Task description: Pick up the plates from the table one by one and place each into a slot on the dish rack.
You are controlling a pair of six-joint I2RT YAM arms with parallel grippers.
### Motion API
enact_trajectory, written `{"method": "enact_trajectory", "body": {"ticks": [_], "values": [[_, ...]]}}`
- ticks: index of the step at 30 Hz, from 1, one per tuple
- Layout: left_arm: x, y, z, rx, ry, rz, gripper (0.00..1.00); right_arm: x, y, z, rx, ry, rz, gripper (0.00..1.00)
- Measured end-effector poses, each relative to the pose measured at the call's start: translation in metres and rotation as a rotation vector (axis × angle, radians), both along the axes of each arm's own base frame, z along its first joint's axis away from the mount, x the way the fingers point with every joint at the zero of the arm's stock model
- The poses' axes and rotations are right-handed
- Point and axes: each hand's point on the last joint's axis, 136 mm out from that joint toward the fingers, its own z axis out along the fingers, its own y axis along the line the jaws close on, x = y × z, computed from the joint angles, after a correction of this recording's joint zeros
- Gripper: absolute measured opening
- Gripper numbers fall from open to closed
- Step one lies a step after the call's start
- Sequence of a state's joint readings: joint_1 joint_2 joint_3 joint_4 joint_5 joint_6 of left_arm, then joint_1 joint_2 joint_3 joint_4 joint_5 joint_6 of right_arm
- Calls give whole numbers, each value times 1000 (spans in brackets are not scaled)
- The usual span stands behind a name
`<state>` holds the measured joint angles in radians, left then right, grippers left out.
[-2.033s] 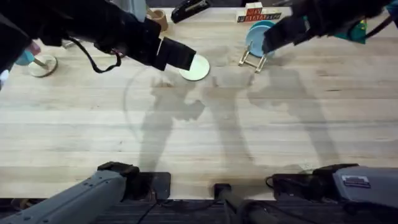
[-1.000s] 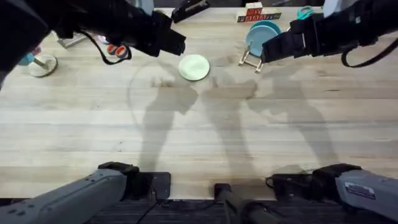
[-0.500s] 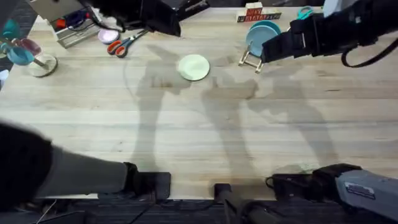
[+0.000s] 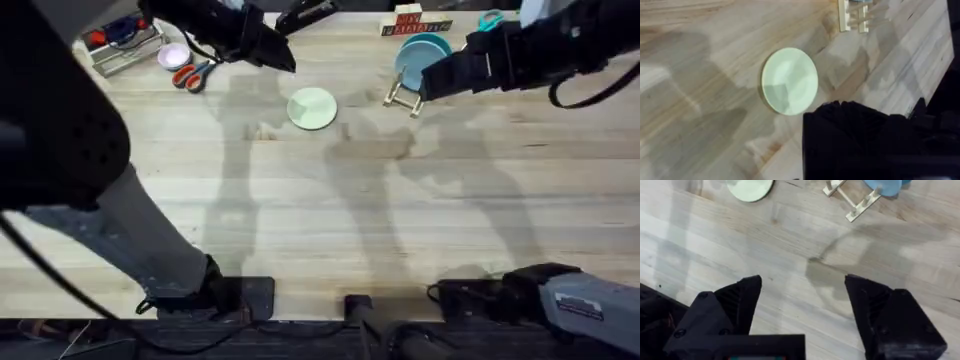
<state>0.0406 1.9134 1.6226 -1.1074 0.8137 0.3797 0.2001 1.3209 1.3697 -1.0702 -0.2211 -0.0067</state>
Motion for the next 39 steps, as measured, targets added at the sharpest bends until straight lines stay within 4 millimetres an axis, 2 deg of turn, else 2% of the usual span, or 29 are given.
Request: {"method": "enact_trajectory", "body": {"ticks": [11, 18, 22, 39], "values": [[8, -2, -57, -37, 134, -4, 38, 0, 0, 0, 0, 0, 0, 996], [7, -2, -79, -41, 186, -3, 39, 0, 0, 0, 0, 0, 0, 996], [9, -2, -84, -41, 187, -3, 39, 0, 0, 0, 0, 0, 0, 996], [13, -2, -84, -43, 170, -3, 39, 0, 0, 0, 0, 0, 0, 995]]}}
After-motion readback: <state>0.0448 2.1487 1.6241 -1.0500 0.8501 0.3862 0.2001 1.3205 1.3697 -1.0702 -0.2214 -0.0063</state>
